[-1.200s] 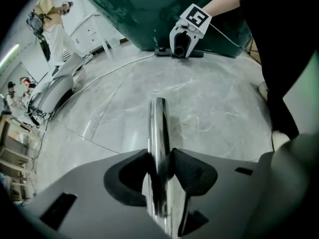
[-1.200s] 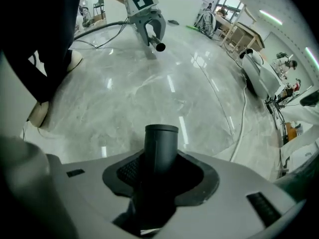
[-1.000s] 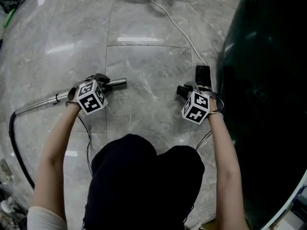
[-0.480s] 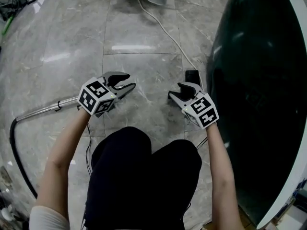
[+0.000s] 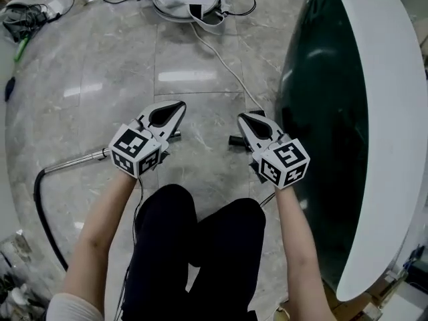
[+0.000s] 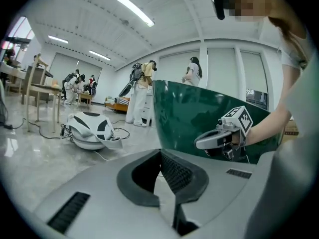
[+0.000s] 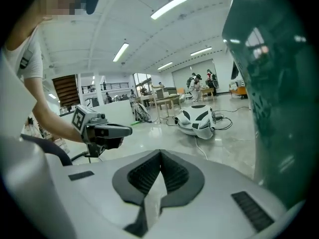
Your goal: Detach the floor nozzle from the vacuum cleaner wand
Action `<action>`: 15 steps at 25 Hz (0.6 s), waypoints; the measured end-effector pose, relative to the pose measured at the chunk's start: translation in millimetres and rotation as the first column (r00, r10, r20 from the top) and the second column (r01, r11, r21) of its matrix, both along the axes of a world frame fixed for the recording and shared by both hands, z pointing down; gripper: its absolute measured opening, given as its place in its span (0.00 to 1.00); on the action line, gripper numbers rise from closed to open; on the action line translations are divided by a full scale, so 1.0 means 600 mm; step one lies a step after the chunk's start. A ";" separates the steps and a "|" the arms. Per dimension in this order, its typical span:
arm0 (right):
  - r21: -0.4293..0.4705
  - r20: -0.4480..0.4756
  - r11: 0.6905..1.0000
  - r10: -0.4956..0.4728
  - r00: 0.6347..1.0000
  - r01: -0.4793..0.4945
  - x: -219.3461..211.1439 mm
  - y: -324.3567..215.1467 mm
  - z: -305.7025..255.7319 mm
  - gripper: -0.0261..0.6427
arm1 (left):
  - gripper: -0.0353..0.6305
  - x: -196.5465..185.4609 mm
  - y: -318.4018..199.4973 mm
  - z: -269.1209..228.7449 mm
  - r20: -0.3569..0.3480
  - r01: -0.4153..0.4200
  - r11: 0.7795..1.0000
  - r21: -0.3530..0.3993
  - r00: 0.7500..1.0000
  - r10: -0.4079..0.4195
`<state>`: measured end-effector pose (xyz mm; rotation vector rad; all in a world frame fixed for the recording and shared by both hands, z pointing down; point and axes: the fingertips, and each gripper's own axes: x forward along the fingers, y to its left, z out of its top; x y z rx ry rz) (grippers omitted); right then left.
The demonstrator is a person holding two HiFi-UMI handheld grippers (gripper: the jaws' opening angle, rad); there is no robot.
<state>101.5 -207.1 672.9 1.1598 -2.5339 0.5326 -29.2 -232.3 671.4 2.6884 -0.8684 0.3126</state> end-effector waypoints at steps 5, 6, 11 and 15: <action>-0.043 -0.021 0.996 0.080 0.997 -0.080 0.000 0.052 -0.125 0.06 | 0.07 -0.027 0.063 -0.124 0.085 -0.001 0.999 -0.032 0.996 0.004; -0.056 -0.019 0.994 0.094 0.995 -0.095 -0.002 0.063 -0.146 0.06 | 0.07 -0.030 0.077 -0.145 0.101 -0.007 0.999 -0.040 0.995 0.011; -0.111 0.007 0.977 0.182 0.983 -0.180 -0.011 0.113 -0.267 0.06 | 0.07 -0.025 0.140 -0.272 0.119 -0.034 0.996 -0.088 0.992 0.045; -0.138 0.008 0.959 0.249 0.968 -0.246 -0.017 0.151 -0.355 0.06 | 0.07 -0.001 0.187 -0.367 0.135 -0.089 0.992 -0.094 0.986 0.101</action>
